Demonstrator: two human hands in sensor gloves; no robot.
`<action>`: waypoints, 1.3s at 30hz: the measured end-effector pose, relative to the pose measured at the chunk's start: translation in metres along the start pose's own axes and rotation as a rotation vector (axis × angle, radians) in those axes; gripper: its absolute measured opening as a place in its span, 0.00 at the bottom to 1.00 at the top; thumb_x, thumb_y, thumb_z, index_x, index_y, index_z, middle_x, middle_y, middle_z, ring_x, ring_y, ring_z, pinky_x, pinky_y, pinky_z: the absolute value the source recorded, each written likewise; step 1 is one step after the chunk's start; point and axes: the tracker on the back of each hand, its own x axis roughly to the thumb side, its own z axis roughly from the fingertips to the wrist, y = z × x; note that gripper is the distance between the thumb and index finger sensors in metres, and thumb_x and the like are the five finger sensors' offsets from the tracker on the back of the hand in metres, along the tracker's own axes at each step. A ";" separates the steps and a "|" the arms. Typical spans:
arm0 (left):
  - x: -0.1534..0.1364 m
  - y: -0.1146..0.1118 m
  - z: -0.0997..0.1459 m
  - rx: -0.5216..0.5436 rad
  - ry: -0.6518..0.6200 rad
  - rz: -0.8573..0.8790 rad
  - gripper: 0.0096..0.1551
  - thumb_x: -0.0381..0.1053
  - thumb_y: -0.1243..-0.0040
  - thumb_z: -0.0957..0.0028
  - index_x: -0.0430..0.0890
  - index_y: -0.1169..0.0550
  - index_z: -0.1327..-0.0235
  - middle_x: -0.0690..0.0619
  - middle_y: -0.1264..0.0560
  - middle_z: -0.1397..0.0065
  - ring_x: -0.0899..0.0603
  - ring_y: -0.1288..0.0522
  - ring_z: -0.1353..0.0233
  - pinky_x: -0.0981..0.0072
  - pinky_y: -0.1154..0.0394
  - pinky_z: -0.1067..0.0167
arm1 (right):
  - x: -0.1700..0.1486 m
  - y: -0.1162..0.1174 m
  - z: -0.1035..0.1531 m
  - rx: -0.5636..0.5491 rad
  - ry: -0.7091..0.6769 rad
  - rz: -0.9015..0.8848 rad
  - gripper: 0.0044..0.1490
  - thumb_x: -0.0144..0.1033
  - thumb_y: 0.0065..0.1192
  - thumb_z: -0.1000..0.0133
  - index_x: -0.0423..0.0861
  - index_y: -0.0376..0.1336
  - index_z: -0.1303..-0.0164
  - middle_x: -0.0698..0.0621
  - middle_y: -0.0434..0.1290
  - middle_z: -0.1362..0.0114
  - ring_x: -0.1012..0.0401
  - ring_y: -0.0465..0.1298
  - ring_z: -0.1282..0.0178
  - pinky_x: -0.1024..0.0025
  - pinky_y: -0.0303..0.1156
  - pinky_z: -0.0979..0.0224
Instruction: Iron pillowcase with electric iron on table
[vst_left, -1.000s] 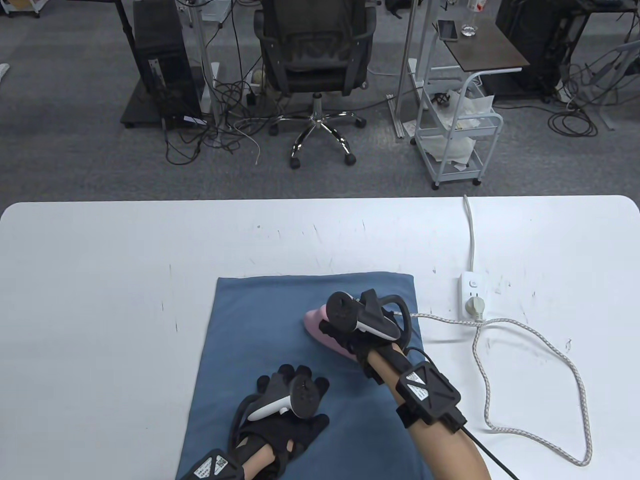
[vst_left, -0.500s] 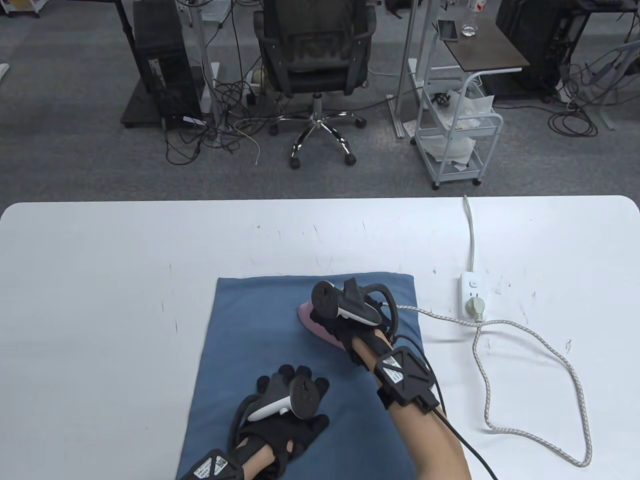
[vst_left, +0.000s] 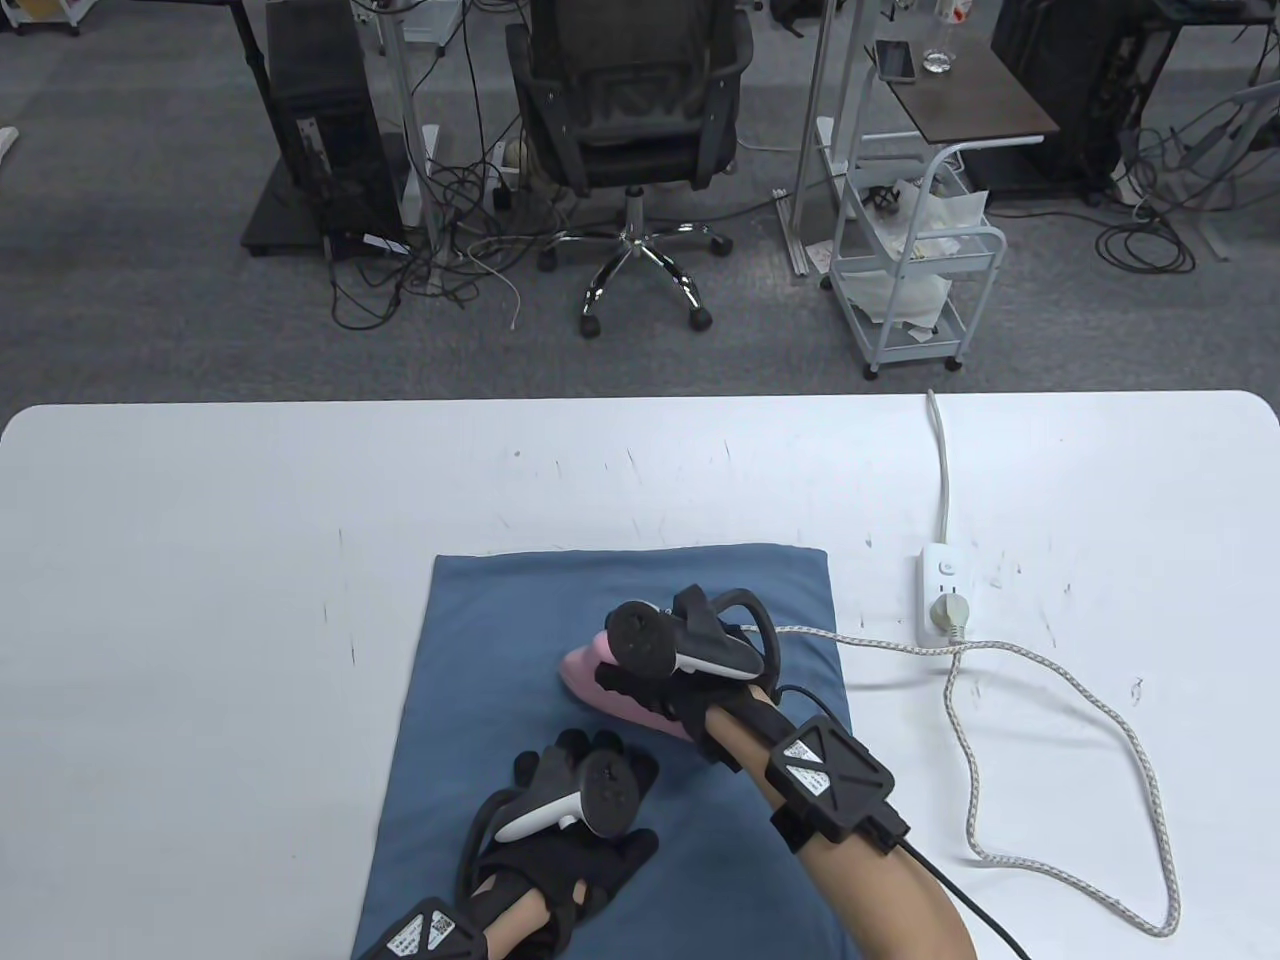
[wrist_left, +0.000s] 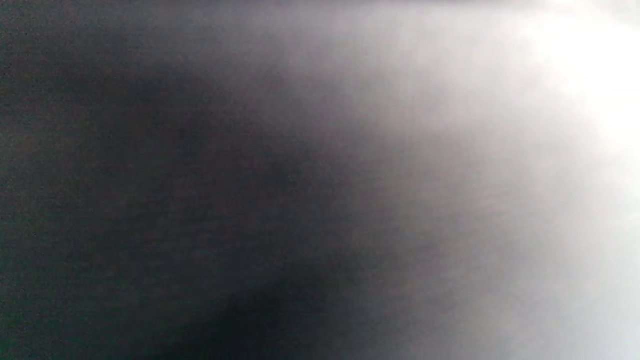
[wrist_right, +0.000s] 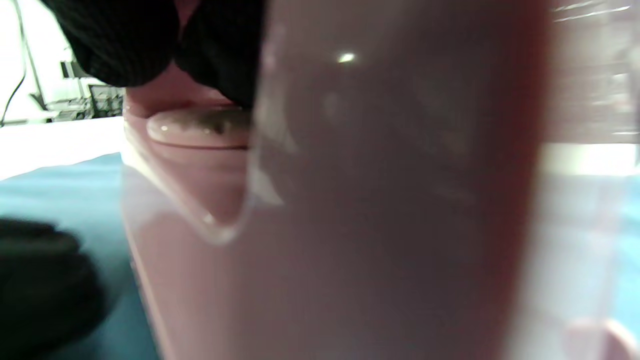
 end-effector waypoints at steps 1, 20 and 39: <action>0.000 0.000 0.000 0.000 0.000 0.000 0.44 0.71 0.74 0.48 0.66 0.78 0.33 0.55 0.88 0.28 0.39 0.91 0.29 0.30 0.85 0.38 | 0.003 0.002 0.000 0.010 -0.013 0.018 0.40 0.57 0.62 0.50 0.44 0.64 0.34 0.59 0.80 0.59 0.66 0.82 0.70 0.64 0.84 0.52; 0.000 0.000 0.000 -0.001 -0.001 0.000 0.44 0.71 0.74 0.48 0.66 0.78 0.33 0.56 0.89 0.28 0.38 0.91 0.29 0.30 0.85 0.38 | -0.023 0.005 -0.075 0.009 0.173 -0.070 0.39 0.57 0.63 0.49 0.45 0.63 0.33 0.59 0.80 0.60 0.66 0.81 0.70 0.63 0.84 0.52; 0.000 -0.001 -0.001 -0.002 -0.002 -0.002 0.44 0.71 0.74 0.48 0.66 0.78 0.33 0.56 0.89 0.28 0.38 0.91 0.29 0.29 0.85 0.38 | 0.038 0.013 -0.101 -0.004 0.033 0.002 0.41 0.57 0.61 0.49 0.45 0.62 0.31 0.59 0.79 0.59 0.67 0.80 0.70 0.63 0.83 0.51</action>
